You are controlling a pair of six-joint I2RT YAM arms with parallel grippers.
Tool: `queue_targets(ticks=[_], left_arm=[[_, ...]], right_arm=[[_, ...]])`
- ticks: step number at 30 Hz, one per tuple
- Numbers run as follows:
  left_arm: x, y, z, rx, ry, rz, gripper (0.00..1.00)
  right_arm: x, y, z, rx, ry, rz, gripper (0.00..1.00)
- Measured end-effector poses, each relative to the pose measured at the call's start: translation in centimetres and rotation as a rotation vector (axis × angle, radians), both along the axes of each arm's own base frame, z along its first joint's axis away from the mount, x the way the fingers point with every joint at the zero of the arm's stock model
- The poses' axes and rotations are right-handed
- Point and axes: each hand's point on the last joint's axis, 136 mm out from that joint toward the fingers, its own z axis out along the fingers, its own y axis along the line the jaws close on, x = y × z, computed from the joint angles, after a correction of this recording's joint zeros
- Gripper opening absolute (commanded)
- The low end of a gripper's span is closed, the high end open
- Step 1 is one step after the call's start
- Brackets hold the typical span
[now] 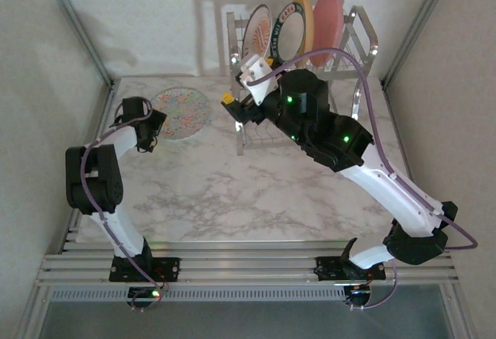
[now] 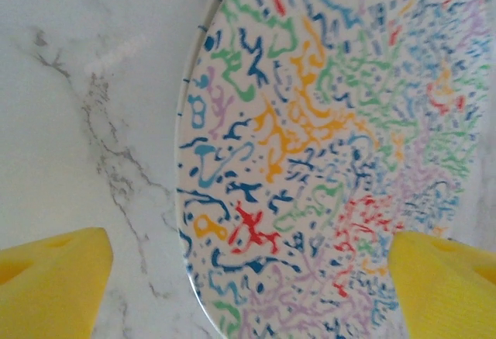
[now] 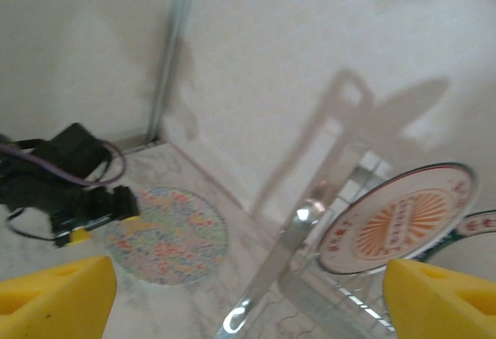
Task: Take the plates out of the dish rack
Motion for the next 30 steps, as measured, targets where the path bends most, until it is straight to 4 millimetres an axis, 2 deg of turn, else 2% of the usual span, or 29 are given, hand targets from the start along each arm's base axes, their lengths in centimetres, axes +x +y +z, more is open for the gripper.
queue_targets(ticks=[3,5,8,12,14,15,19,24,27,30], left_arm=[[-0.4,0.2,3.3,0.02,-0.061,0.022,0.94],[-0.6,0.1,6.1,0.037,-0.116,0.035,0.94],[-0.9,-1.0,10.7,0.058,-0.215,0.036,0.94],[-0.8,-4.2,17.3,0.076,-0.359,-0.012,0.92],[-0.7,-6.1,20.5,0.073,-0.431,-0.048,0.91],[-0.8,-7.2,22.1,0.072,-0.471,-0.072,0.91],[-1.9,-11.0,27.0,0.069,-0.603,-0.166,0.9],[-4.3,-15.3,32.8,0.075,-0.786,-0.307,0.89],[-6.3,-16.9,36.1,0.077,-0.898,-0.367,0.89],[-7.9,-17.6,38.9,0.07,-0.982,-0.399,0.89]], right_arm=[[0.8,-2.1,2.3,0.028,-0.077,-0.097,0.89],[1.8,-4.3,4.1,0.06,-0.119,-0.183,0.89],[4.4,-10.2,7.4,0.134,-0.155,-0.377,0.89],[7.7,-21.3,11.0,0.282,-0.175,-0.688,0.89],[8.3,-24.2,11.4,0.33,-0.172,-0.762,0.89],[8.7,-24.9,11.3,0.348,-0.166,-0.776,0.88],[11.6,-25.0,9.6,0.355,-0.109,-0.771,0.87],[17.0,-22.7,4.8,0.278,0.0,-0.742,0.82],[19.2,-21.6,1.8,0.228,0.061,-0.742,0.74],[20.4,-21.4,0.0,0.188,0.093,-0.761,0.67]])
